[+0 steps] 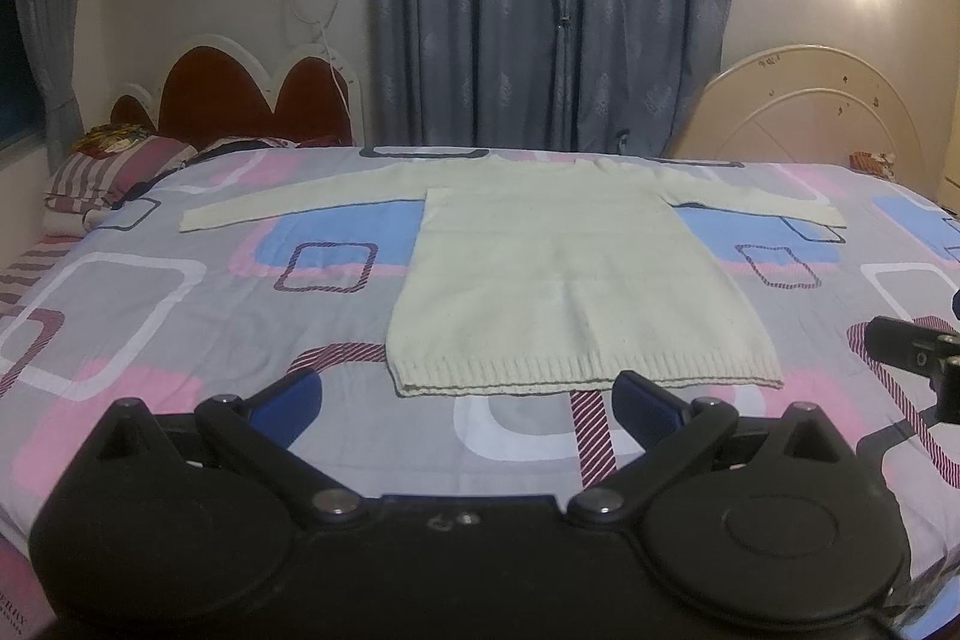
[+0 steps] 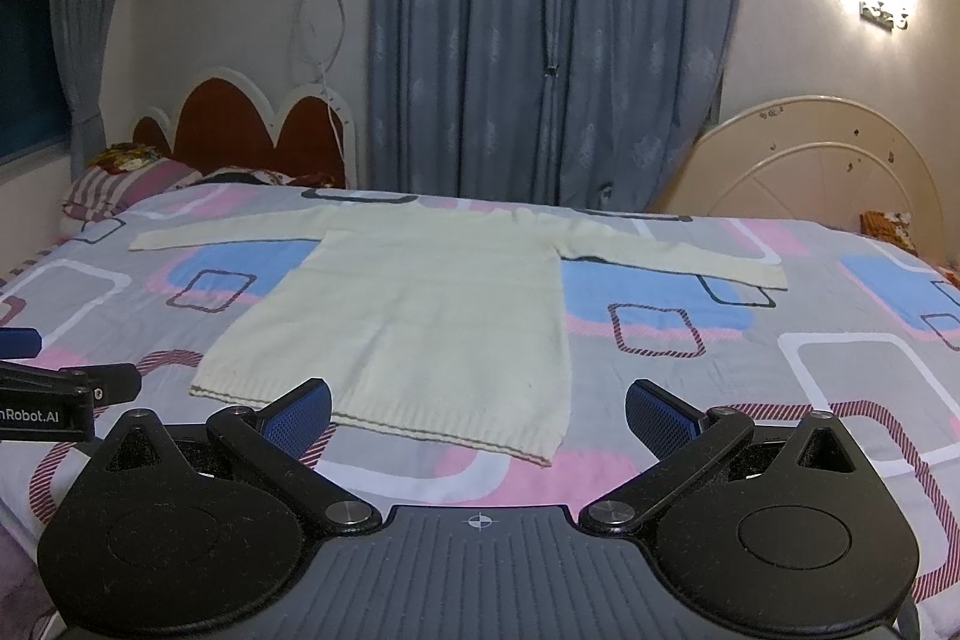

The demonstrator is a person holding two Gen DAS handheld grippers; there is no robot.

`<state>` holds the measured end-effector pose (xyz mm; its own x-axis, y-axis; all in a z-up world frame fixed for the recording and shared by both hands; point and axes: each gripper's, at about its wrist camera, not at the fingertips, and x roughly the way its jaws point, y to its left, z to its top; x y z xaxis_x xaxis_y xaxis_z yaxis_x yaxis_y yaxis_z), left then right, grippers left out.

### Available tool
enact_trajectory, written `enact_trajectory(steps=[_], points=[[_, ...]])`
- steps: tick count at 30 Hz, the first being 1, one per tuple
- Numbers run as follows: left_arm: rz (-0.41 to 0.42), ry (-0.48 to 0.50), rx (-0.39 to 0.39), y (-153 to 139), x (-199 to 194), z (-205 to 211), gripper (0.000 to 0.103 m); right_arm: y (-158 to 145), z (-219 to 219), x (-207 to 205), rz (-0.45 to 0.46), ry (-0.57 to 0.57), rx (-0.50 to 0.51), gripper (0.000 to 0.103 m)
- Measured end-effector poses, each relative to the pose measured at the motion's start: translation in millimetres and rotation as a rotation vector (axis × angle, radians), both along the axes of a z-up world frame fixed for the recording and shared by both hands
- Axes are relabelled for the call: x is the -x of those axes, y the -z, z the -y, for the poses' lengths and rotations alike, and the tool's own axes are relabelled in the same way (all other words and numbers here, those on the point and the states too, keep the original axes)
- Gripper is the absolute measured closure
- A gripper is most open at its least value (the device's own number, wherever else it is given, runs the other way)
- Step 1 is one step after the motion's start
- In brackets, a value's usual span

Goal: Fold small clothes

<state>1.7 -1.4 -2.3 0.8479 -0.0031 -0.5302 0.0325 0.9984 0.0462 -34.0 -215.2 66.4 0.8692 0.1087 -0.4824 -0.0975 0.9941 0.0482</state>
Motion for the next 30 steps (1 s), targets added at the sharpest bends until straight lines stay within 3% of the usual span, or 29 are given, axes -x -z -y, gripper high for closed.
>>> enact_trajectory(steps=[20,23,27,30], points=[[-0.004,-0.017,-0.005,0.5,-1.9,-1.3,0.0,-1.9,-0.7,1.6,-0.006,0.004,-0.005,0.0],[0.031,-0.038,-0.006,-3.1,-1.4,-2.5,0.0,-0.8,0.5,0.9,-0.024,-0.002,-0.015,0.0],[0.042,-0.016,0.09,-8.7,-14.4,-9.5,0.0,-2.2,8.1,-1.0,-0.022,0.011,-0.023,0.0],[0.035,0.063,0.124,-11.5,-31.4,-9.4,0.004,-4.6,22.5,-7.8,-0.014,0.046,-0.045,0.0]])
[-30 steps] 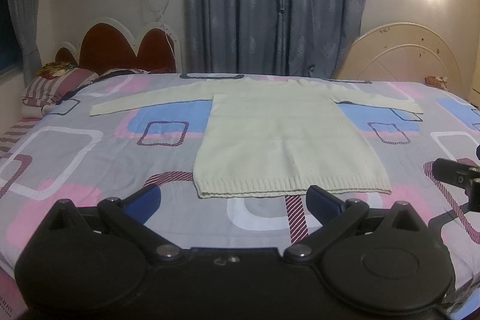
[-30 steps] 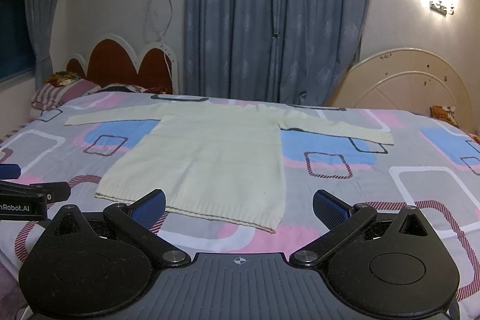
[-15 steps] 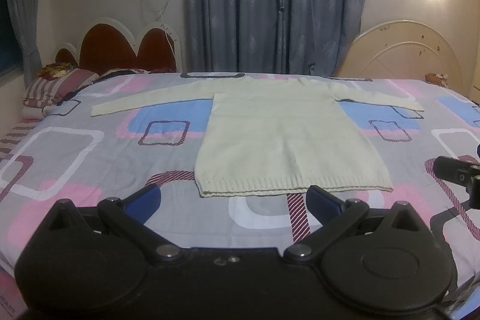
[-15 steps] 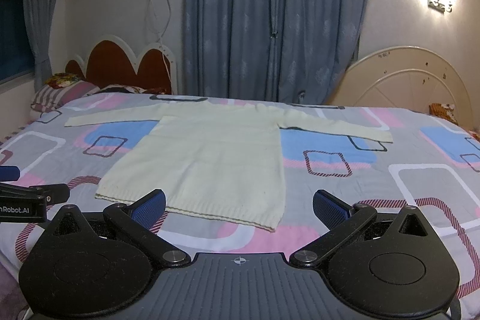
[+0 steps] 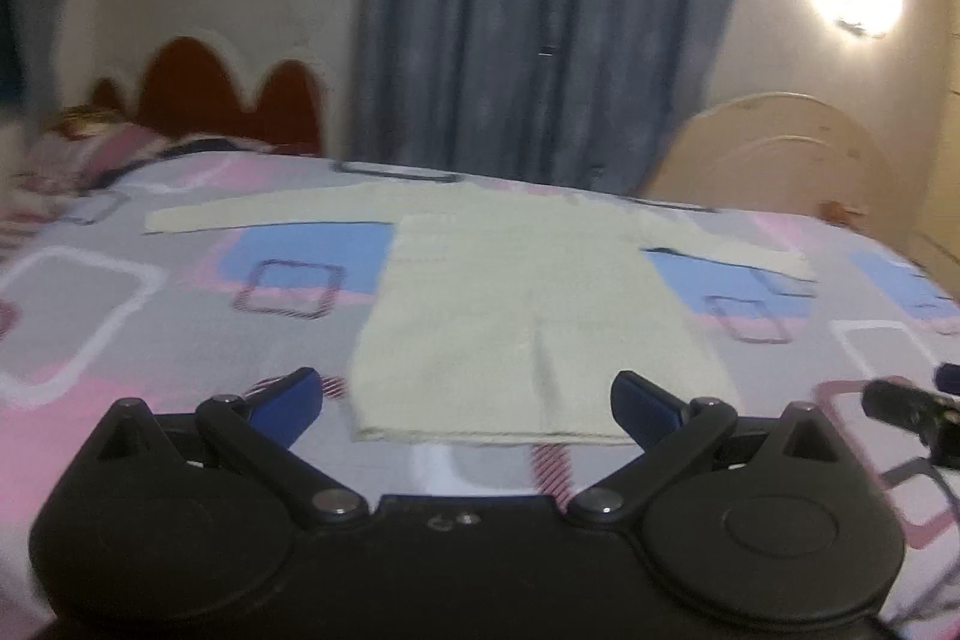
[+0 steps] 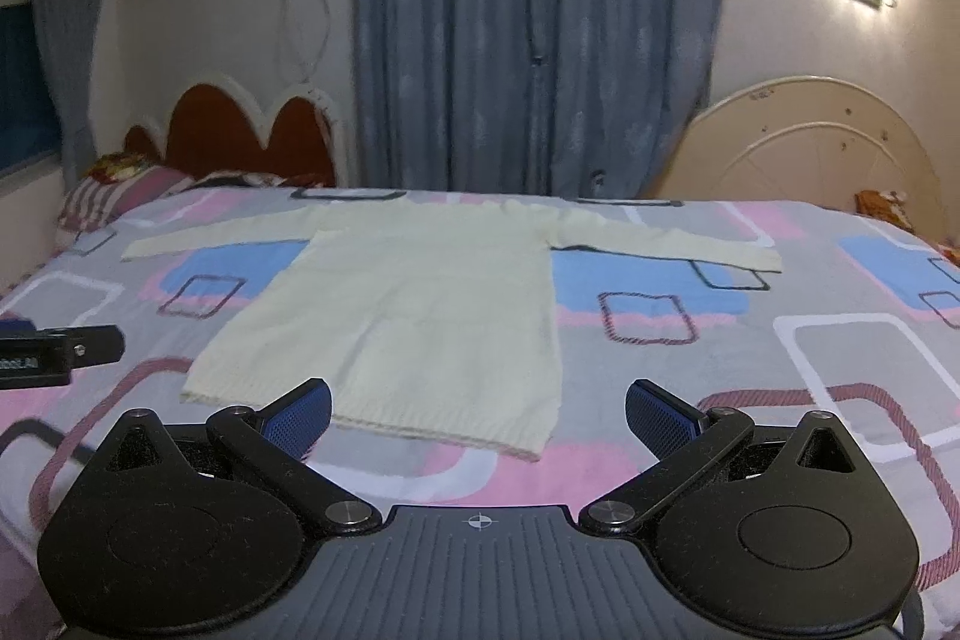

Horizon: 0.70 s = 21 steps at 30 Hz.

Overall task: Fold small clothes
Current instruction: 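Grasp the sweater sleeve cuff with the right gripper and lift it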

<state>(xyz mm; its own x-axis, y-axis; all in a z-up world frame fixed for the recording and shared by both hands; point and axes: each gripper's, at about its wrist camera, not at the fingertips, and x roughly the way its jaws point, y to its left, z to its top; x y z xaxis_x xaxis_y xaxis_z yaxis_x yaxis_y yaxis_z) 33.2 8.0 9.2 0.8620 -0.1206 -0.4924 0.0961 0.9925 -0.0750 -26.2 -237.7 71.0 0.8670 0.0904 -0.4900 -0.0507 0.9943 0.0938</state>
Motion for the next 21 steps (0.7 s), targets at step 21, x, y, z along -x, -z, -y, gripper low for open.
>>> enact_trajectory(steps=[21], points=[[0.028,-0.022,-0.055,16.3,-267.5,25.6,0.031,15.1,209.2,-226.6,0.069,0.373,-0.108,0.04]])
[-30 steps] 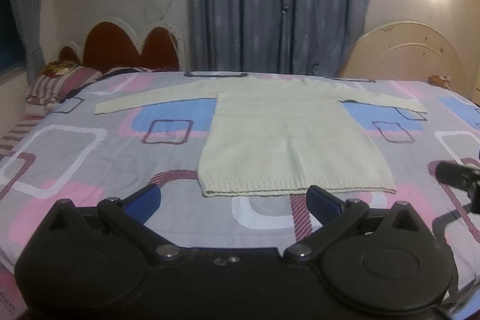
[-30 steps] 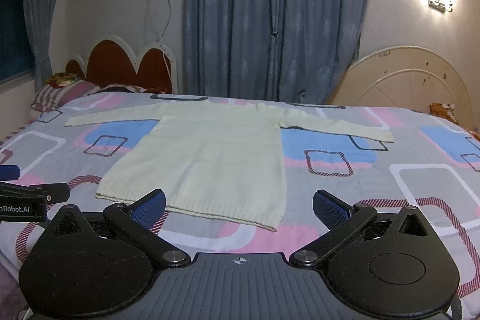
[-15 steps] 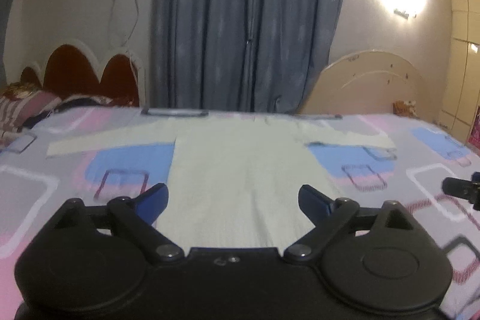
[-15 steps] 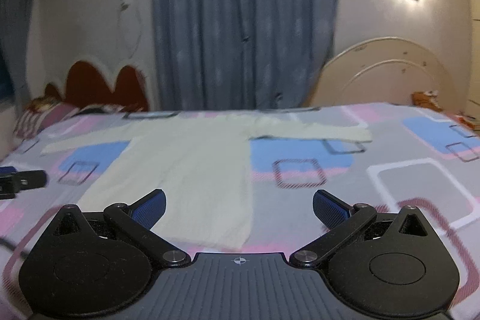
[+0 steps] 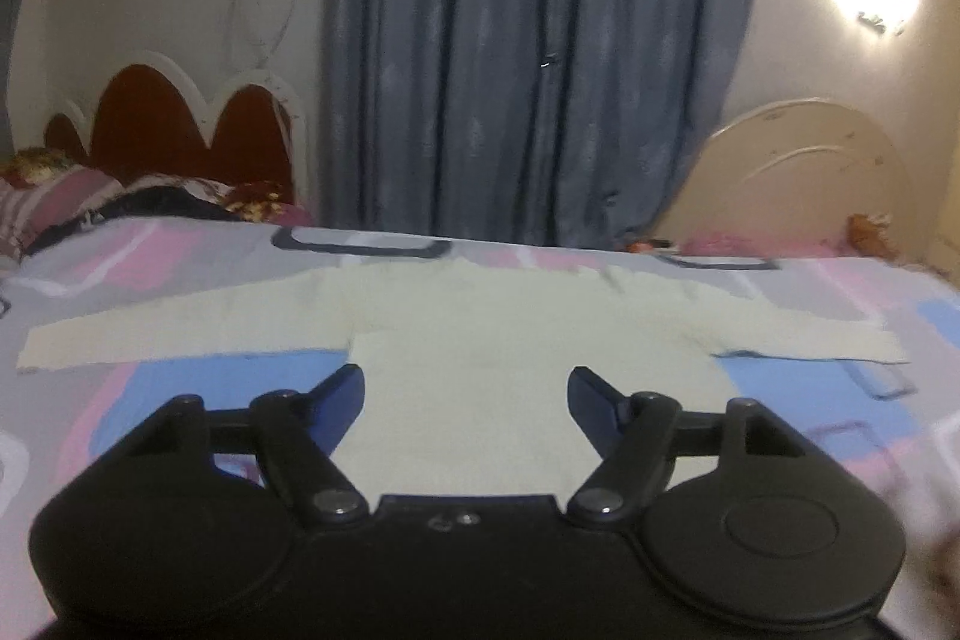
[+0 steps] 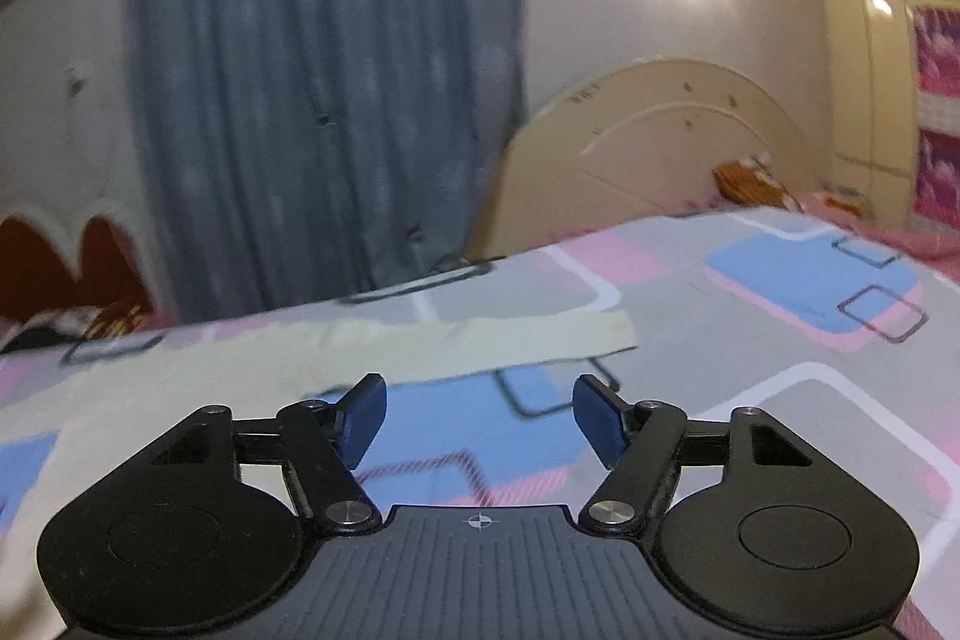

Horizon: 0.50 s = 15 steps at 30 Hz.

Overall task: Fold small clothes
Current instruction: 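Grasp the sweater sleeve cuff with the right gripper and lift it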

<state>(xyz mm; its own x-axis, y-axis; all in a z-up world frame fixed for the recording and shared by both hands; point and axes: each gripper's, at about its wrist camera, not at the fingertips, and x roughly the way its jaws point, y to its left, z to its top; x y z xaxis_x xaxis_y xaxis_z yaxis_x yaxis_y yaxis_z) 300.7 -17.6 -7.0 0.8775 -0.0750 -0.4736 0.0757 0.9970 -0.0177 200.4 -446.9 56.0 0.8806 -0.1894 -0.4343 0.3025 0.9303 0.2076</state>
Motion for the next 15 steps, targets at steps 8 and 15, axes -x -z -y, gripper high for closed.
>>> enact_trajectory(steps=[8,15], points=[[-0.071,-0.007,-0.037,44.3,-84.2,14.8,0.039,88.7,129.0,-137.8,-0.096,0.161,-0.198,0.07],[-0.117,-0.006,-0.069,68.9,-134.3,20.2,0.028,150.7,188.7,-163.8,-0.099,0.237,-0.375,0.07]])
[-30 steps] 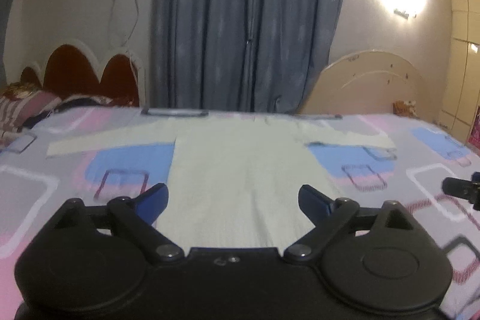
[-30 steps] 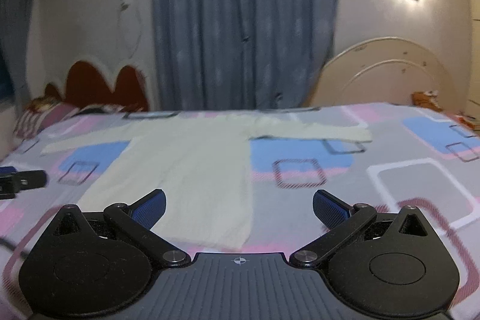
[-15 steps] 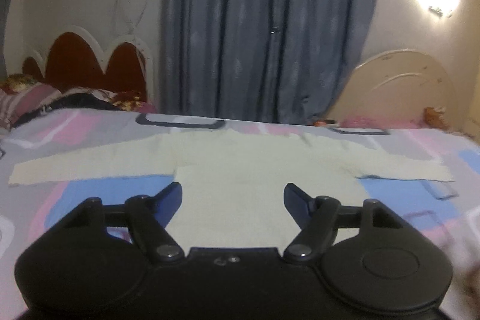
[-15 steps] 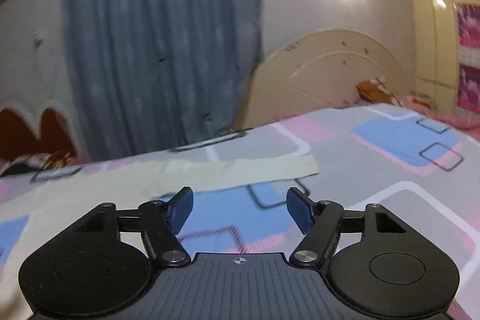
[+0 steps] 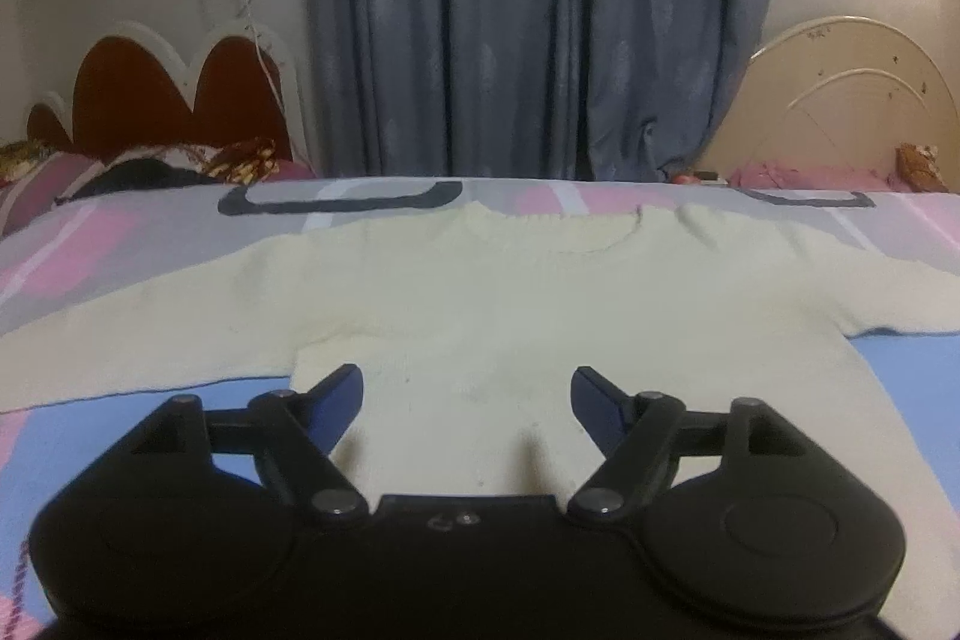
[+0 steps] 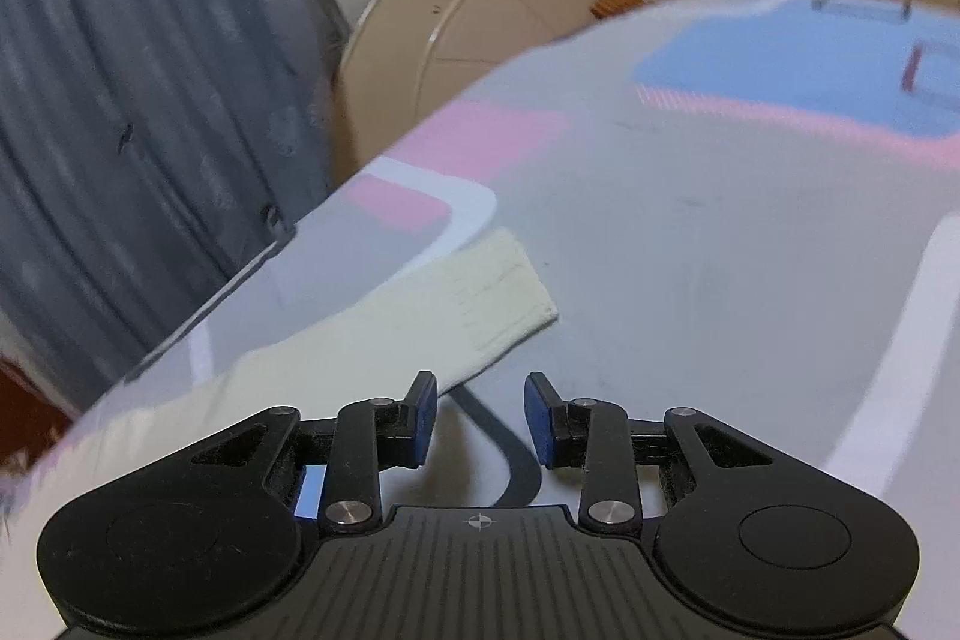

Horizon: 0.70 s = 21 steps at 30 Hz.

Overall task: Fold small clothes
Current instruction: 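Grasp the sweater sleeve cuff with the right gripper and lift it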

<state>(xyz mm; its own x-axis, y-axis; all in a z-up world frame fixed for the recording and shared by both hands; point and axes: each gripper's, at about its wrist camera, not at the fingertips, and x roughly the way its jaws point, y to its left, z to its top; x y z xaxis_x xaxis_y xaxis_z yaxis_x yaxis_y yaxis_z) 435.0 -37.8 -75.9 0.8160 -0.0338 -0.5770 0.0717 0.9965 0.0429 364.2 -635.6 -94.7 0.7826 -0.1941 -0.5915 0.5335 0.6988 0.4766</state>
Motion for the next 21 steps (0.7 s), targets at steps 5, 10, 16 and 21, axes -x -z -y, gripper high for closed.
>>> enact_trajectory(steps=[5,10,16,21], points=[[-0.049,0.002,0.01,15.8,-4.4,-1.7,0.028,6.9,13.0,-2.3,0.032,0.032,-0.066,0.07],[-0.071,-0.01,0.019,17.5,-10.1,-7.4,0.03,2.1,4.1,-16.3,-0.028,-0.021,-0.015,0.103],[-0.1,0.026,0.004,10.9,-18.9,-16.1,0.028,-9.7,3.6,-35.6,-0.17,-0.036,0.116,0.102],[-0.122,0.034,0.041,8.8,-16.3,-33.2,0.031,-37.5,-47.9,-47.3,-0.11,-0.122,0.239,0.102]])
